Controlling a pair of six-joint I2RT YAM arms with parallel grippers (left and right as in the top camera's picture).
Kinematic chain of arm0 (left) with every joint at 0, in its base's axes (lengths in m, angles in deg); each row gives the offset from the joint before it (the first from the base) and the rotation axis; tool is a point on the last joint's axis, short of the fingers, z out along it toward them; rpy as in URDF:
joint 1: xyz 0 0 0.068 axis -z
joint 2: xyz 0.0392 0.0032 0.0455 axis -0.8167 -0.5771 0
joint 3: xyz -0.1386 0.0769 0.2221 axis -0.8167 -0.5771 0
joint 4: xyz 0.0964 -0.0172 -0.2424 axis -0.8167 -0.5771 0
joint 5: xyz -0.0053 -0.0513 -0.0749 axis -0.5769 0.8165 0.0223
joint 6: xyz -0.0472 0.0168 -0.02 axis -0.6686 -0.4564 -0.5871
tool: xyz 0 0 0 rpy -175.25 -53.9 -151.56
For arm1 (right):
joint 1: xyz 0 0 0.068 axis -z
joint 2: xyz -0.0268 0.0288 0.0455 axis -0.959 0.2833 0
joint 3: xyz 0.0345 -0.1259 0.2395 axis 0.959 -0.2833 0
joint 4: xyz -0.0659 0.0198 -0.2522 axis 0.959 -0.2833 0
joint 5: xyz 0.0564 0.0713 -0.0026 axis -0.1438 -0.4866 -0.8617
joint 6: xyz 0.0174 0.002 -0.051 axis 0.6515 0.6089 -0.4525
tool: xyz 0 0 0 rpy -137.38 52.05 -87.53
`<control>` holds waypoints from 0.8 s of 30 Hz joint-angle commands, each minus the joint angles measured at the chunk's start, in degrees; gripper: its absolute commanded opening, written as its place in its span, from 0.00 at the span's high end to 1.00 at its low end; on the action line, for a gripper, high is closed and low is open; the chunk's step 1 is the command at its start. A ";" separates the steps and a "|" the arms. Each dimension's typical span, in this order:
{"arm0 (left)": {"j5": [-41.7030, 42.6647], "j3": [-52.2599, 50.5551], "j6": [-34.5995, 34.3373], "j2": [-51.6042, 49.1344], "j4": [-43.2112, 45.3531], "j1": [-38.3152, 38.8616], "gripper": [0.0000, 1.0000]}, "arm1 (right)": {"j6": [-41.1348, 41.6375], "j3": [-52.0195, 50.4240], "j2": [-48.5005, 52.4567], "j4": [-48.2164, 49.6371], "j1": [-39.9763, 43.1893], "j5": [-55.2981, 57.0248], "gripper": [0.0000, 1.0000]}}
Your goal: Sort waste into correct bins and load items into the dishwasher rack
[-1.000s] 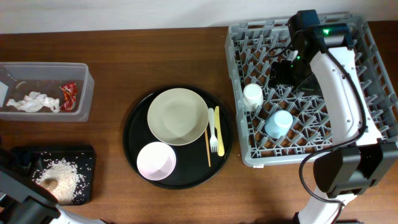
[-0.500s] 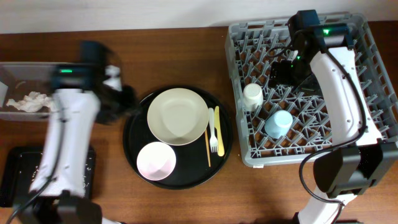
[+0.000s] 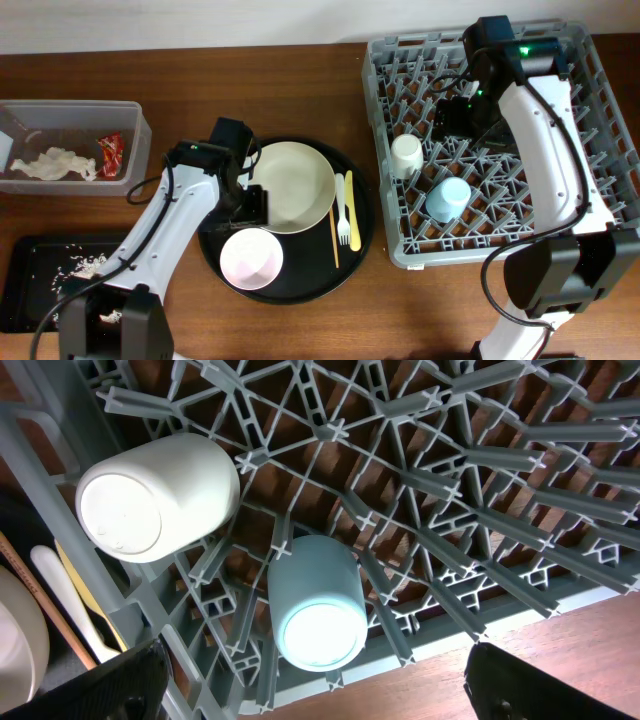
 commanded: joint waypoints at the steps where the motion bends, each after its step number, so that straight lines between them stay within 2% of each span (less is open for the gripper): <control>1: -0.44 -0.39 0.28 0.55 0.00 -0.02 0.77 | 0.83 0.76 -1.62 -0.04 0.15 0.94 0.02; 2: -0.44 -0.39 0.26 0.55 0.04 -0.02 0.36 | 0.83 0.76 -1.62 -0.04 0.15 0.94 0.02; 3: -0.46 -0.39 0.26 0.55 0.02 -0.02 0.07 | 0.83 0.76 -1.62 -0.04 0.15 0.94 0.02; 4: -0.46 -0.39 0.28 0.55 0.04 -0.02 0.37 | 0.83 0.76 -1.62 -0.04 0.15 0.94 0.02; 5: -0.46 -0.39 0.28 0.55 0.07 -0.02 0.38 | 0.83 0.76 -1.62 -0.04 0.15 0.94 0.02; 6: -0.46 -0.39 0.26 0.55 0.11 -0.02 0.21 | 0.83 0.76 -1.62 -0.04 0.15 0.94 0.02; 7: -0.46 -0.39 0.26 0.55 0.11 -0.02 0.14 | 0.83 0.76 -1.62 -0.04 0.15 0.92 0.02; 8: -0.46 -0.39 0.26 0.55 0.09 -0.02 0.13 | 0.83 0.76 -1.62 -0.04 0.15 0.94 0.02; 9: -0.48 -0.39 0.28 0.55 -0.09 -0.02 0.22 | 0.83 0.76 -1.62 -0.04 0.15 0.94 0.02; 10: -0.46 -0.39 0.26 0.55 -0.09 -0.02 0.42 | 0.83 0.76 -1.62 -0.04 0.15 0.94 0.02; 14: -3.45 -0.28 -1.11 0.55 2.23 -0.74 0.45 | 0.83 0.76 -1.62 -0.04 0.15 0.94 0.02; 18: -1.27 5.44 -3.41 0.55 3.32 -15.87 0.45 | 0.87 0.76 -1.62 -0.04 0.15 0.90 0.02; 20: -1.27 6.43 -3.41 0.55 3.52 -21.38 0.43 | 0.87 0.76 -1.62 -0.04 0.15 -1.99 0.02; 21: -0.85 6.43 -3.43 0.55 3.54 -24.61 0.32 | 0.76 0.76 -1.62 -1.64 0.15 -13.84 0.02; 22: 1.75 6.43 -3.43 0.55 3.56 -25.66 0.03 | 0.63 0.57 -1.57 -0.15 0.09 -18.38 0.02; 23: 2.21 6.43 -3.43 0.55 3.54 -25.57 0.01 | 0.57 0.55 -1.11 0.04 -1.11 -23.96 0.01; 24: 2.19 6.43 -3.41 0.55 3.52 -25.59 0.01 | 0.42 0.55 -1.03 0.04 -2.62 -24.61 0.08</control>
